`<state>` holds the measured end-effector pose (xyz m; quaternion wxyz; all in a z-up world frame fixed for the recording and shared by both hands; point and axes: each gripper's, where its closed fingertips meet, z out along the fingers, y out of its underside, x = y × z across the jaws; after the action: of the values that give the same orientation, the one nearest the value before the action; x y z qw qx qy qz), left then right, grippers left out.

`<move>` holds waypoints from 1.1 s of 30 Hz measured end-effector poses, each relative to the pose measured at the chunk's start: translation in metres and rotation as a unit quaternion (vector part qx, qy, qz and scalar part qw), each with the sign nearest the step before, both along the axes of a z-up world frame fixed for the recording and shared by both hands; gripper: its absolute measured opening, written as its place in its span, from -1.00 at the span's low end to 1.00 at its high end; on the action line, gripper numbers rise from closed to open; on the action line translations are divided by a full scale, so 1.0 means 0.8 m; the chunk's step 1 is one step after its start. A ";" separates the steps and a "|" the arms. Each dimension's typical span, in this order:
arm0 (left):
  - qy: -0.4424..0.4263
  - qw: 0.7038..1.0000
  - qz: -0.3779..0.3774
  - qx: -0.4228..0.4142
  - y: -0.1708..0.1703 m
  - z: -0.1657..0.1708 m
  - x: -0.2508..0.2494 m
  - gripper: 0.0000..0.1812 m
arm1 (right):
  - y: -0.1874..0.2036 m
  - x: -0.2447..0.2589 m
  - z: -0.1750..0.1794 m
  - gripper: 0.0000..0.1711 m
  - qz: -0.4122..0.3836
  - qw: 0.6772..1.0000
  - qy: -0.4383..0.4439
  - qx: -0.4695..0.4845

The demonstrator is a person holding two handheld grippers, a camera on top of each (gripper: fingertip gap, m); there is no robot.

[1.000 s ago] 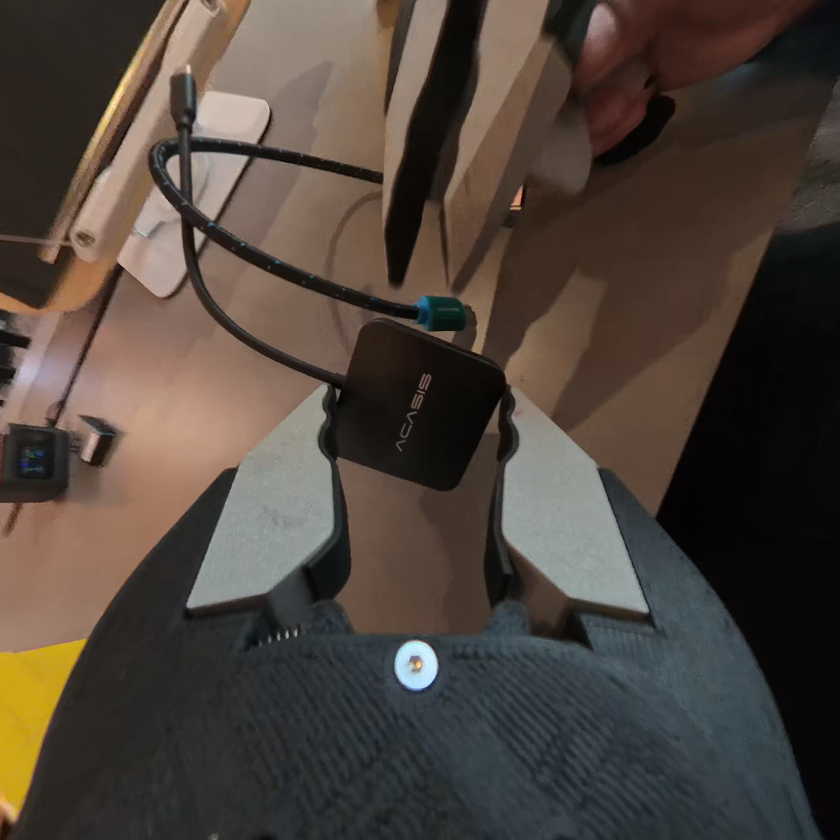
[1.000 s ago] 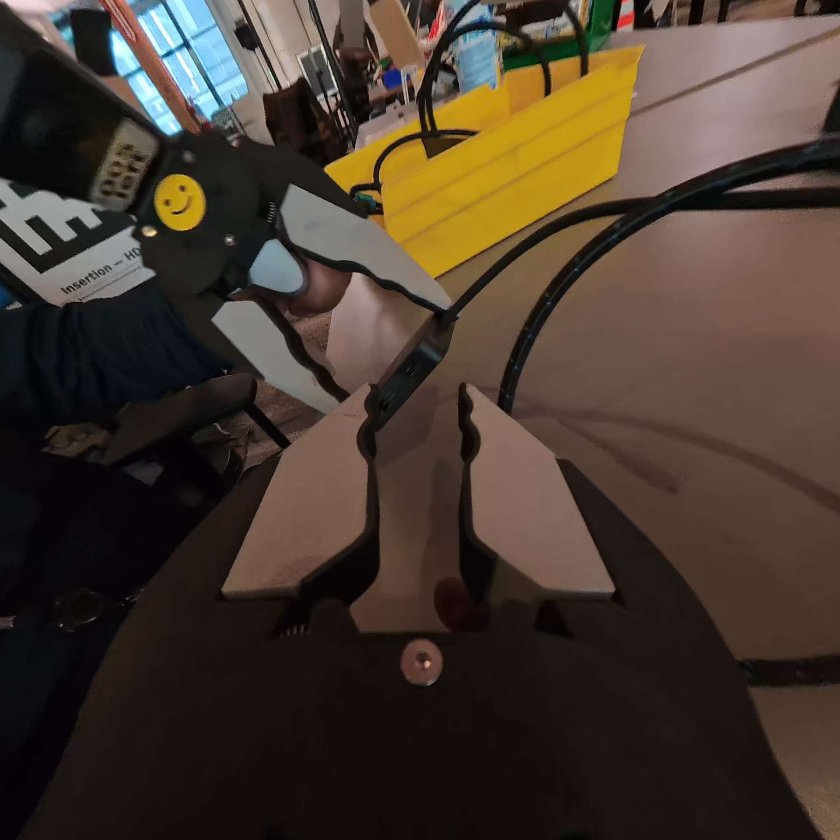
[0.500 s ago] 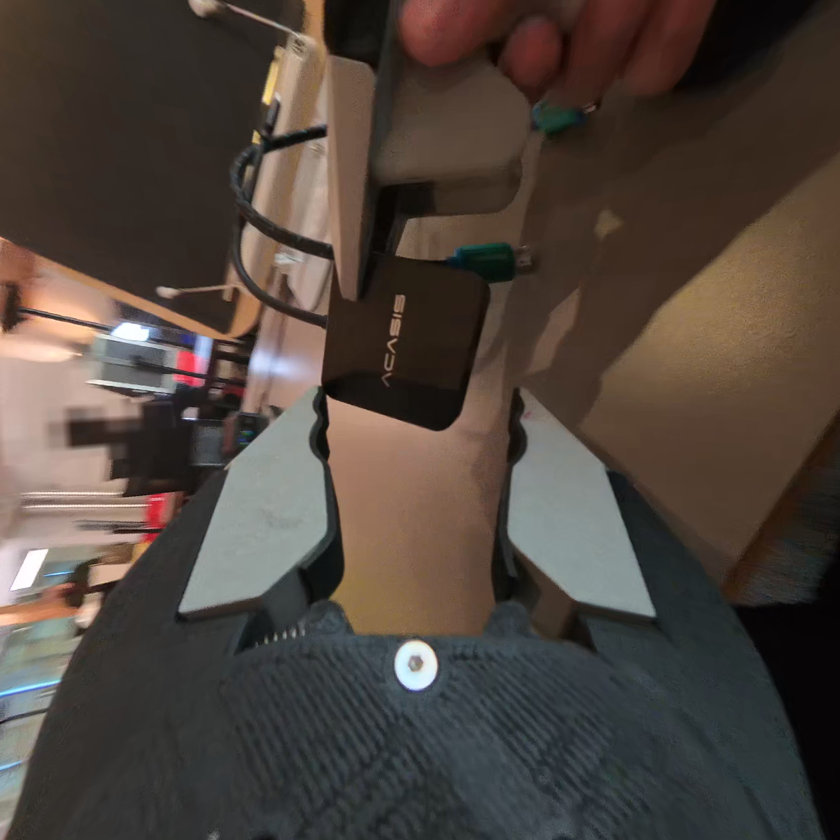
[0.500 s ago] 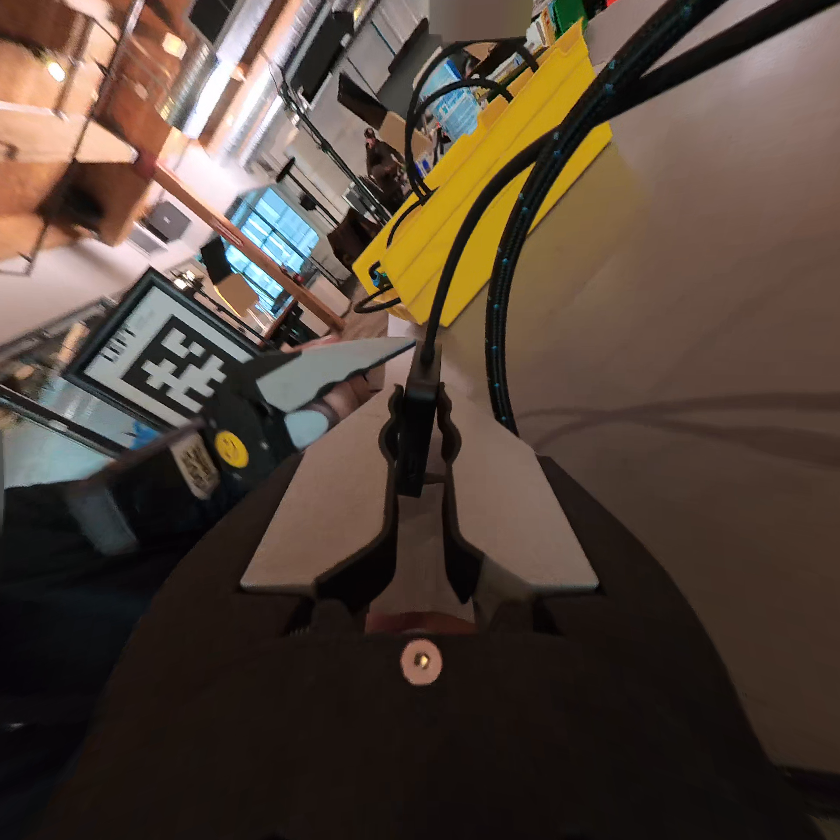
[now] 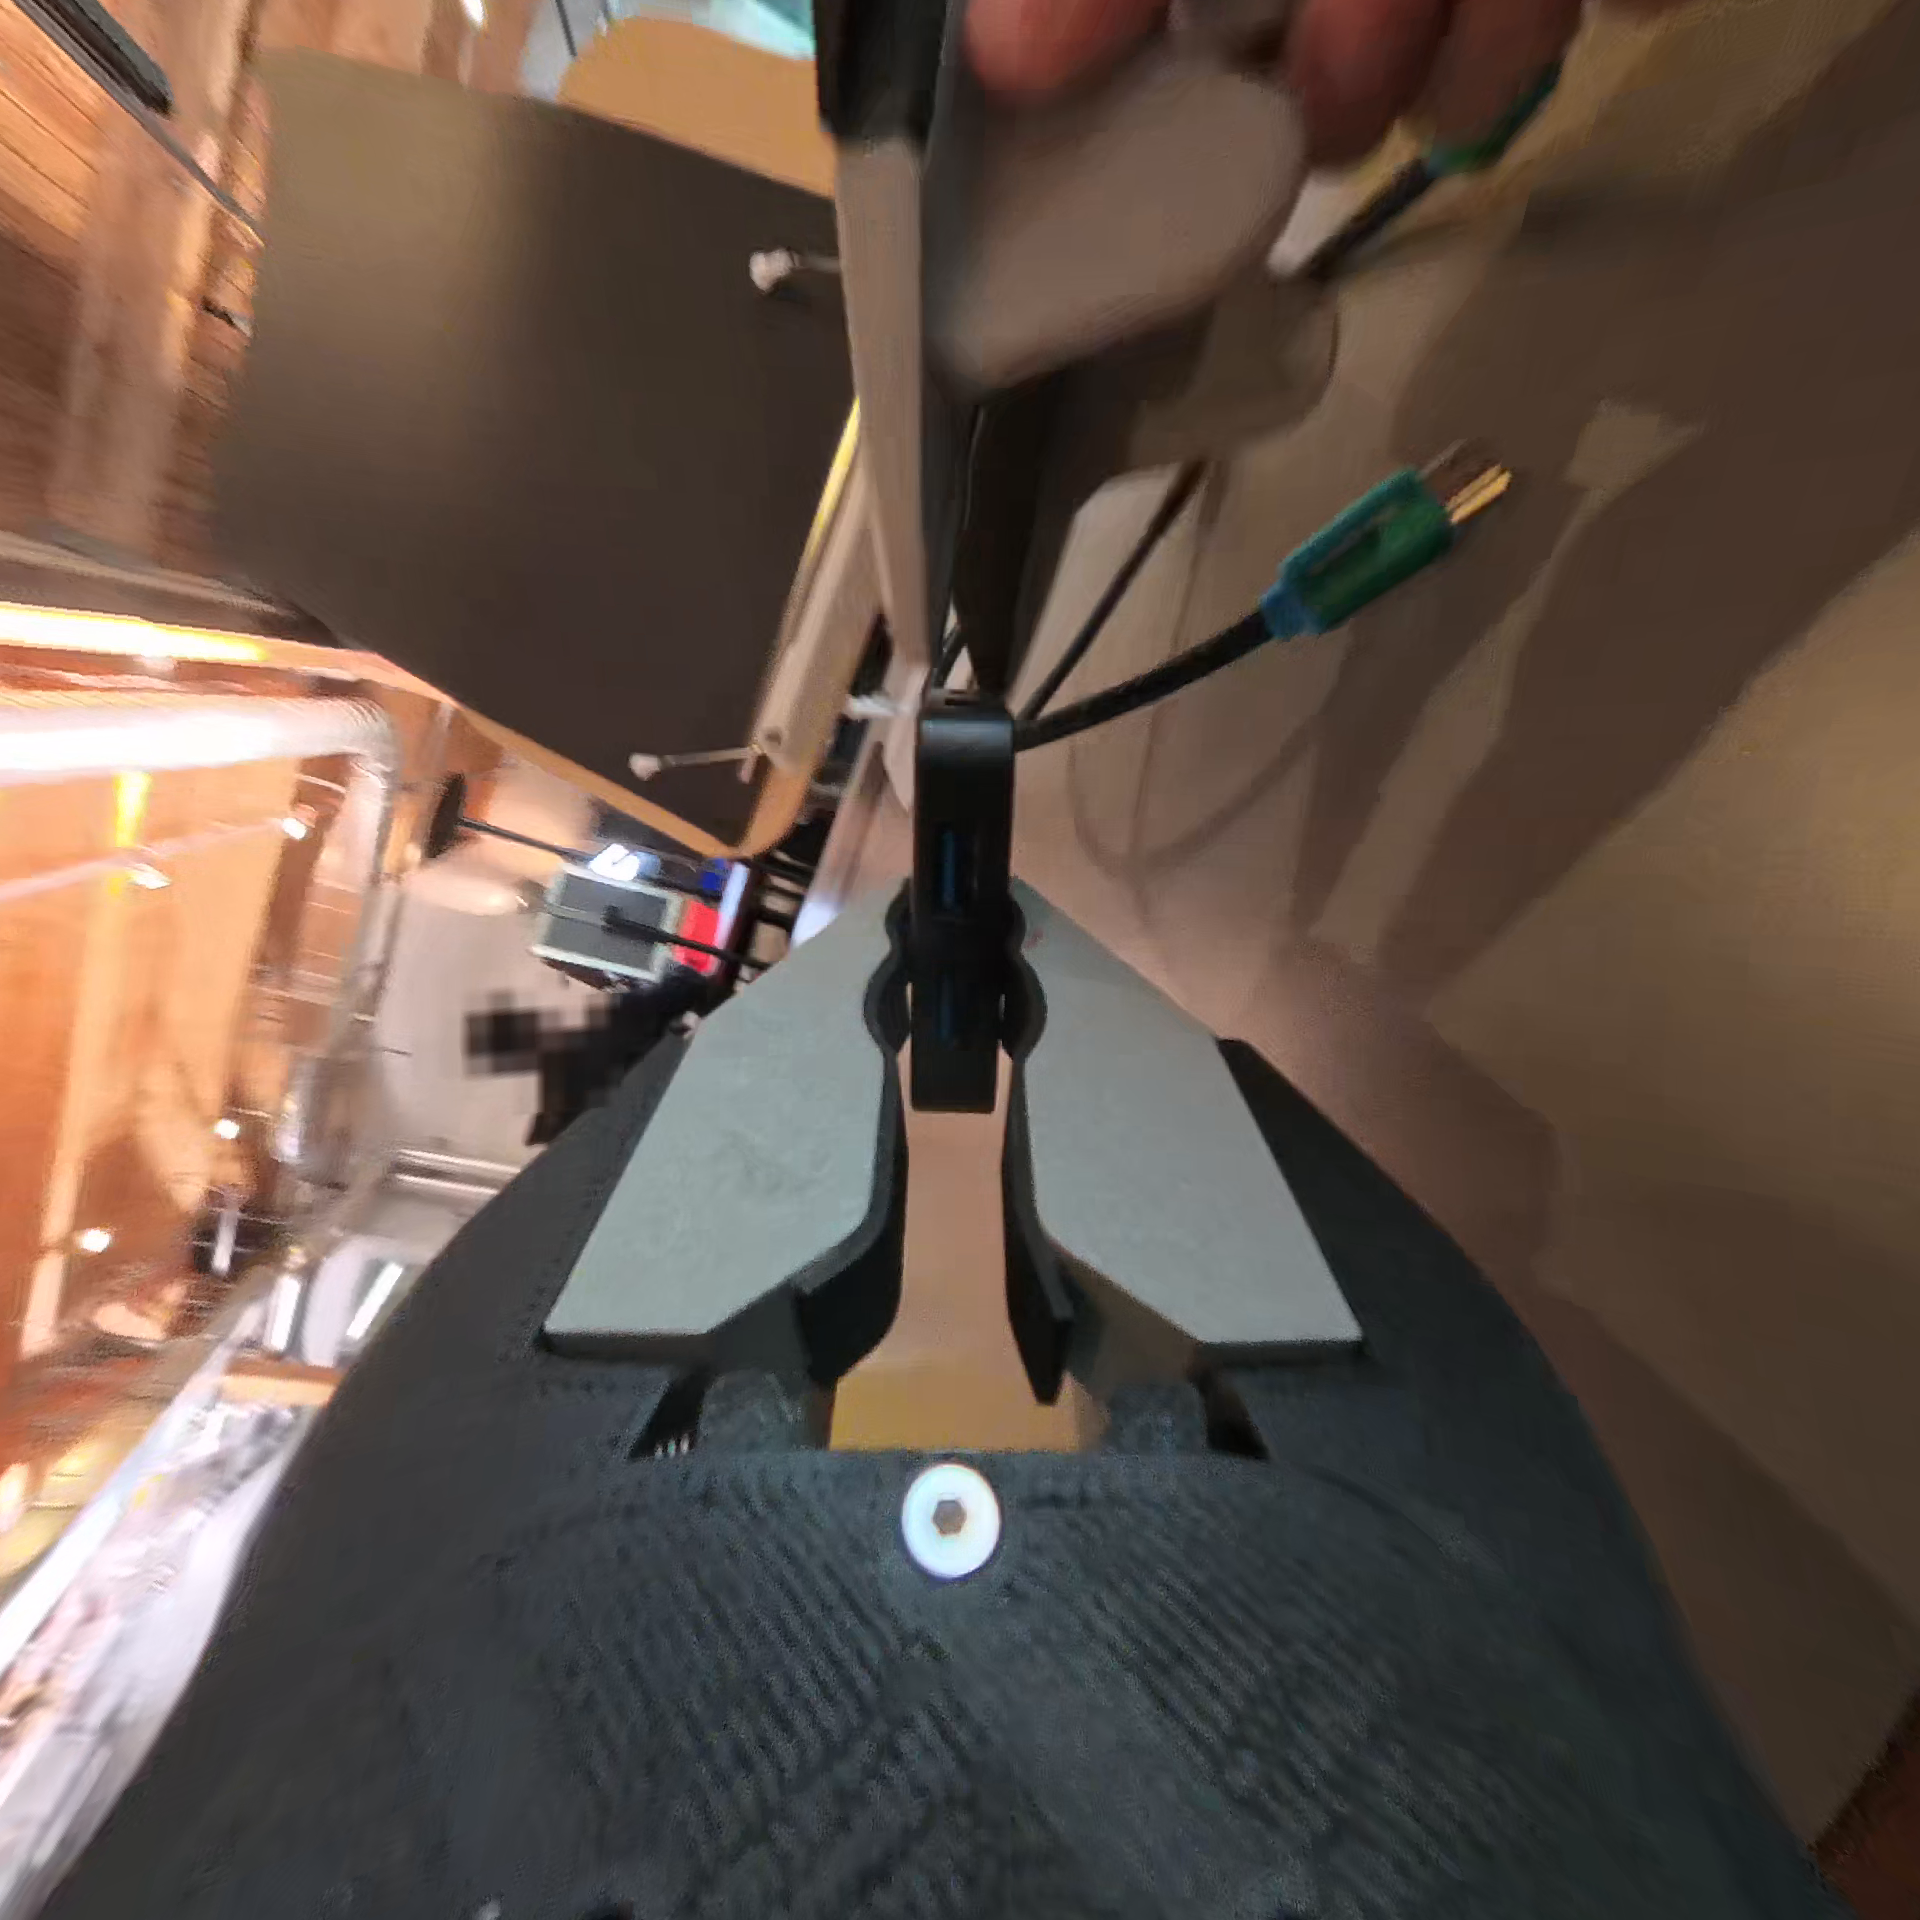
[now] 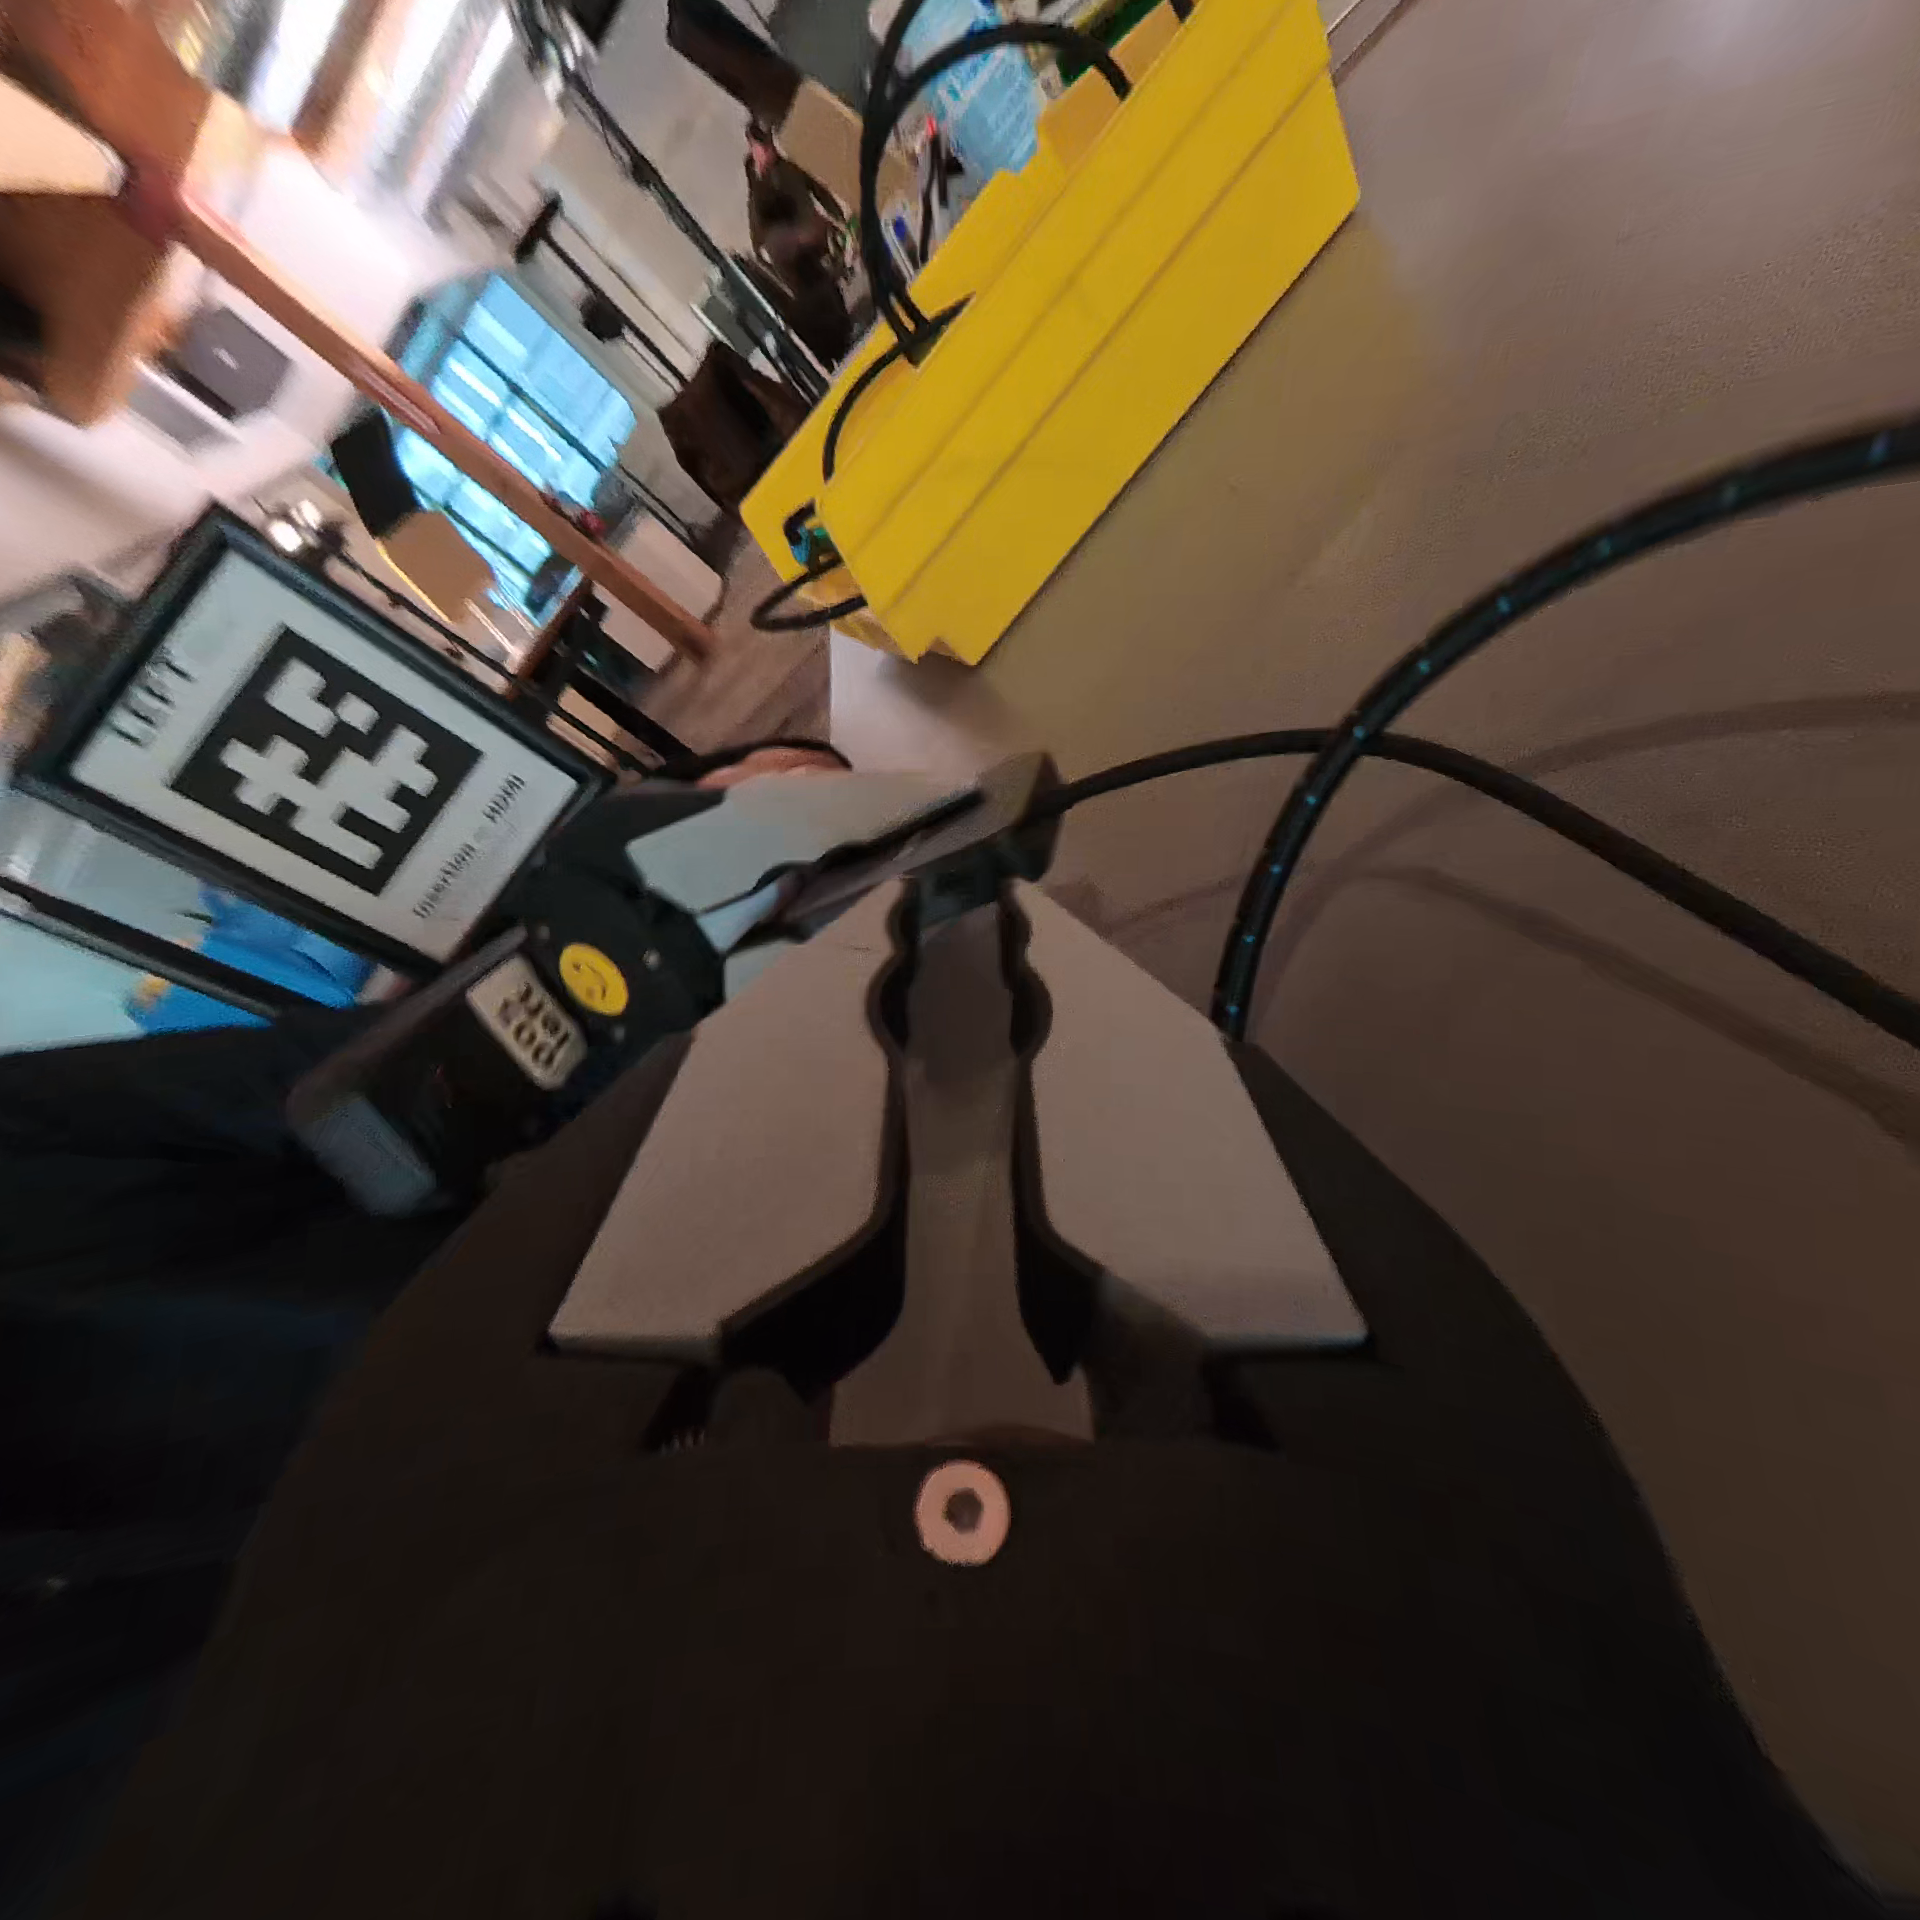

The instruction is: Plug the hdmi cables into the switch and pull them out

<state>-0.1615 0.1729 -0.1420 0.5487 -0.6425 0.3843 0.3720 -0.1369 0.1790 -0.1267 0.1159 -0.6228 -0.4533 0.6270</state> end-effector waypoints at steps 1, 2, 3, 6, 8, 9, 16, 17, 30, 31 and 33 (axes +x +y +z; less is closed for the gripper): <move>-0.006 1.000 0.007 -0.011 0.001 -0.007 -0.008 -0.88 | 0.001 0.005 0.001 -0.91 0.003 1.000 -0.006 0.019; 0.004 1.000 0.015 -0.014 0.002 -0.009 -0.015 -0.88 | 0.001 0.010 0.002 -0.89 0.006 0.999 -0.016 0.034; 0.004 1.000 0.008 -0.015 0.002 -0.010 -0.016 -0.88 | 0.004 0.015 -0.001 -0.85 0.005 0.998 -0.033 0.053; -0.007 0.998 0.009 -0.058 0.006 -0.026 -0.021 -0.87 | 0.020 0.032 -0.018 -0.69 -0.019 0.983 -0.110 0.143; -0.011 0.998 0.008 -0.062 0.007 -0.028 -0.021 -0.88 | 0.022 0.041 -0.033 -0.62 -0.020 0.965 -0.164 0.204; -0.016 0.998 0.009 -0.066 0.007 -0.029 -0.022 -0.88 | 0.021 0.044 -0.042 -0.61 -0.018 0.954 -0.189 0.232; -0.024 0.996 0.016 -0.081 0.007 -0.036 -0.025 -0.87 | 0.022 0.030 -0.088 -0.64 -0.034 0.864 -0.303 0.402; -0.026 0.996 0.016 -0.083 0.007 -0.037 -0.026 -0.87 | 0.026 0.028 -0.090 -0.64 -0.040 0.854 -0.312 0.415; -0.176 0.976 -0.032 -0.123 0.000 -0.029 -0.022 -0.89 | 0.029 0.021 -0.082 -0.90 -0.037 0.884 -0.264 0.384; -0.197 0.972 -0.036 -0.126 0.000 -0.027 -0.023 -0.89 | 0.028 0.018 -0.068 -0.90 -0.043 0.903 -0.232 0.359; -0.227 0.965 -0.040 -0.123 0.000 -0.020 -0.027 -0.89 | 0.026 0.010 -0.025 -0.91 -0.064 0.946 -0.137 0.286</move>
<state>-0.1828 0.1731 -0.1582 0.5527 -0.7569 0.3177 0.1435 -0.1287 0.2002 -0.1464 0.2659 -0.6712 -0.5841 0.3711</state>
